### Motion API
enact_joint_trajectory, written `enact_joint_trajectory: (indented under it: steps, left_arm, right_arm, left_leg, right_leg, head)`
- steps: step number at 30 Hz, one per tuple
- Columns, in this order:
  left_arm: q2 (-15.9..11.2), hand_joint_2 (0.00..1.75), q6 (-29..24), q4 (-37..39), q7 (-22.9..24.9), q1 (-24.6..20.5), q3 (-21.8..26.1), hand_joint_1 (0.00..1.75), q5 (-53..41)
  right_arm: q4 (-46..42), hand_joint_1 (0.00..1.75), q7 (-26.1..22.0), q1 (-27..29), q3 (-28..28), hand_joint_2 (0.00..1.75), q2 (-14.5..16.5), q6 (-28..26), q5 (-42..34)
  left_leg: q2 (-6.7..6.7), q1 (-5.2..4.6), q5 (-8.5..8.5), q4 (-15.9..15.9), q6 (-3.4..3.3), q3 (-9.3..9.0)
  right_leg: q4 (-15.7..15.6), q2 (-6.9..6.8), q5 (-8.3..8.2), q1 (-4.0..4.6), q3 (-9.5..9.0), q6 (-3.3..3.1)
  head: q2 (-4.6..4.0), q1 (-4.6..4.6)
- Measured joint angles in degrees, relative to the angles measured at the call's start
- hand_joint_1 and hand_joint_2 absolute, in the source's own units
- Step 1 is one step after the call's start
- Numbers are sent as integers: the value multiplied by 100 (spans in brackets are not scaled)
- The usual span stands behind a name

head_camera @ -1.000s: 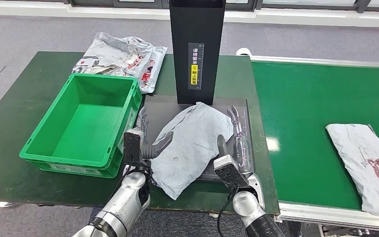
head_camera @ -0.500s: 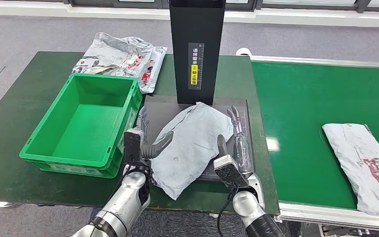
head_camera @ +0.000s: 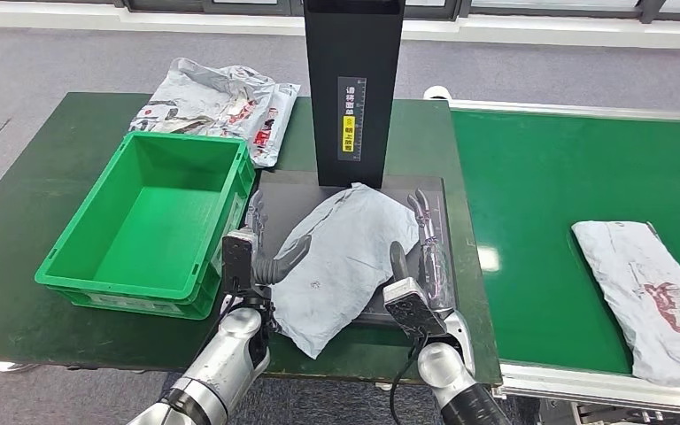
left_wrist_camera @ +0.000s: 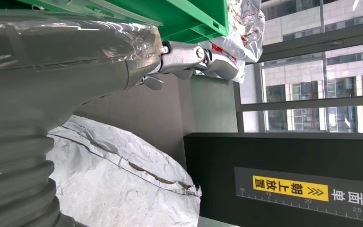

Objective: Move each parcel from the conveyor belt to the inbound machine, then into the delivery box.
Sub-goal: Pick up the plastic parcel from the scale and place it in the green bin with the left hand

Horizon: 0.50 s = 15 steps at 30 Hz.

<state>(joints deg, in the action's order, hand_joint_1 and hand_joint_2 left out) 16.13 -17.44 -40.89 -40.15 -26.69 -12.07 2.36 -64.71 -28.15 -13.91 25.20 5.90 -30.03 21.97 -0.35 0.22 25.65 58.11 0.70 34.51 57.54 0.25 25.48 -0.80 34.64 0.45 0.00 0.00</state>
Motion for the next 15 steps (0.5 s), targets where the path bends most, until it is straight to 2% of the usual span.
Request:
enact_joint_trajectory:
  steps: [4, 5, 7, 9, 10, 12, 15]
  left_arm:
    - [1, 175, 24, 14, 93, -17, -13, 175, -95]
    - [-1, 175, 73, 80, 301, -67, -70, 175, -304]
    - [-23, 175, 214, 369, 1241, -260, -432, 175, -1334]
    - [-103, 175, 279, 710, 2357, -424, -1138, 175, -3143]
    - [-150, 175, 269, 829, 2670, -467, -1483, 175, -4051]
    - [-210, 175, 243, 1002, 2782, -548, -1966, 175, -5230]
    - [-245, 175, 245, 1167, 2630, -667, -2327, 175, -5145]
  right_arm:
    - [-7, 0, -2, 11, -5, 0, 0, -5, -34]
    - [-63, 0, 12, 56, -34, 0, 0, -2, -91]
    - [-411, 0, 124, 283, -202, 0, 0, 70, -204]
    - [-931, 0, 292, 562, -459, 0, 2, 218, -219]
    - [-1143, 0, 346, 668, -573, 0, 3, 280, -209]
    - [-1448, 0, 390, 819, -756, 0, 6, 341, -203]
    - [-1706, 0, 380, 937, -994, 0, 31, 430, -215]
  left_leg:
    - [0, 0, 0, 2, 0, -3]
    - [-2, 0, 0, 3, -1, -4]
    - [-28, -1, -1, 4, -2, -2]
    - [-44, -1, 3, 3, 0, -1]
    - [-38, -1, 6, 2, 0, -3]
    - [-22, -2, 11, 3, 0, -6]
    - [-21, -3, 14, 3, -2, -11]
  right_leg:
    - [-1, 0, 0, 0, 4, 0]
    - [-3, -2, 1, 0, 5, 1]
    - [-4, -26, 8, -1, -5, 4]
    - [-2, -41, 15, -2, -18, 3]
    - [-1, -36, 14, -2, -19, 1]
    - [-1, -21, 14, -3, -17, -1]
    - [-2, -20, 15, -3, -19, -1]
  head:
    - [0, -1]
    - [0, -1]
    - [0, 1]
    - [0, 2]
    - [0, 1]
    - [0, 1]
    - [0, 1]
